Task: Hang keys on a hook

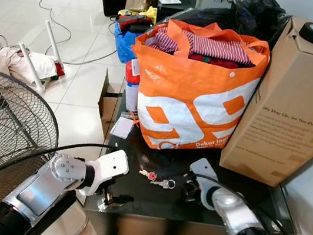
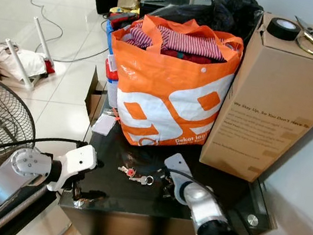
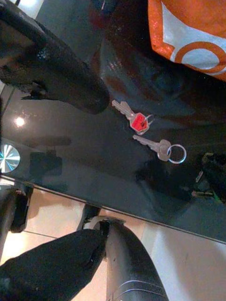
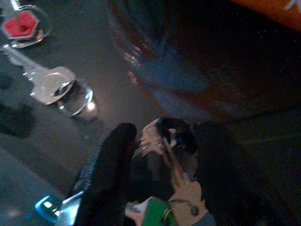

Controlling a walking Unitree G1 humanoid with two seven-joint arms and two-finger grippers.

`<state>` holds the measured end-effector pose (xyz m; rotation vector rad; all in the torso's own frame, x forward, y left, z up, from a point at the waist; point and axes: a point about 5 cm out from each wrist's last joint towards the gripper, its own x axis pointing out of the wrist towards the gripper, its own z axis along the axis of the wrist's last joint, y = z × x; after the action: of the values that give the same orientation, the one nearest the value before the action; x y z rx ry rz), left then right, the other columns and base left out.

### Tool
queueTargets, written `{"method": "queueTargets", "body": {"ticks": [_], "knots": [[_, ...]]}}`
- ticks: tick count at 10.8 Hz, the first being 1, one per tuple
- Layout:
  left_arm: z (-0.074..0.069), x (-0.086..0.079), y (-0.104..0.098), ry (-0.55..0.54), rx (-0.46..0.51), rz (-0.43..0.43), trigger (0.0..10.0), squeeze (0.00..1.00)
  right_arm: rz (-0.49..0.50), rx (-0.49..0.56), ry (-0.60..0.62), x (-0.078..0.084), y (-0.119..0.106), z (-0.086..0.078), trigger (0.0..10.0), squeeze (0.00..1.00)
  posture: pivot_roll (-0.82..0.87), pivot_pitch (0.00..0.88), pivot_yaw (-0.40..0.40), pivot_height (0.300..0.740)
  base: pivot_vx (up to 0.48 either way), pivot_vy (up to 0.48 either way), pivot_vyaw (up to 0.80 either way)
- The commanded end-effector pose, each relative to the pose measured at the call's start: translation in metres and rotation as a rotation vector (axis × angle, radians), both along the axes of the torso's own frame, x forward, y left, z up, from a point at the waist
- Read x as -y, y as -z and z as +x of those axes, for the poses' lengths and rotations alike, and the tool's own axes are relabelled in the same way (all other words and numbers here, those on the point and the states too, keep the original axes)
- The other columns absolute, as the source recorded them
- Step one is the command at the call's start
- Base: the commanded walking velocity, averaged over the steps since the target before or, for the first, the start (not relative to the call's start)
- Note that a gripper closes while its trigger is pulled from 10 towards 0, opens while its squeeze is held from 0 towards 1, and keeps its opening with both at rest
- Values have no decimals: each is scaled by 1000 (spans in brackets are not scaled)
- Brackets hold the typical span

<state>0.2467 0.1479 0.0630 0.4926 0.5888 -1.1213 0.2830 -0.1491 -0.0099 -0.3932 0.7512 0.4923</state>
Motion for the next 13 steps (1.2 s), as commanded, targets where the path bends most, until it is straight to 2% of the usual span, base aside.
{"method": "queueTargets", "body": {"ticks": [1,8,13], "knots": [[-1,-1,0,11,-1,16,10000,0,-23,25,-7,-1,-3,4,2078,0,-207,0,46,740,0,0,0],[-3,1,2,17,-5,14,10000,0,-48,43,-24,1,-1,6,157,0,-212,0,44,740,0,0,0],[-3,2,2,20,-4,13,10000,0,-49,36,-35,1,1,5,0,0,-213,0,43,740,0,0,0]]}}
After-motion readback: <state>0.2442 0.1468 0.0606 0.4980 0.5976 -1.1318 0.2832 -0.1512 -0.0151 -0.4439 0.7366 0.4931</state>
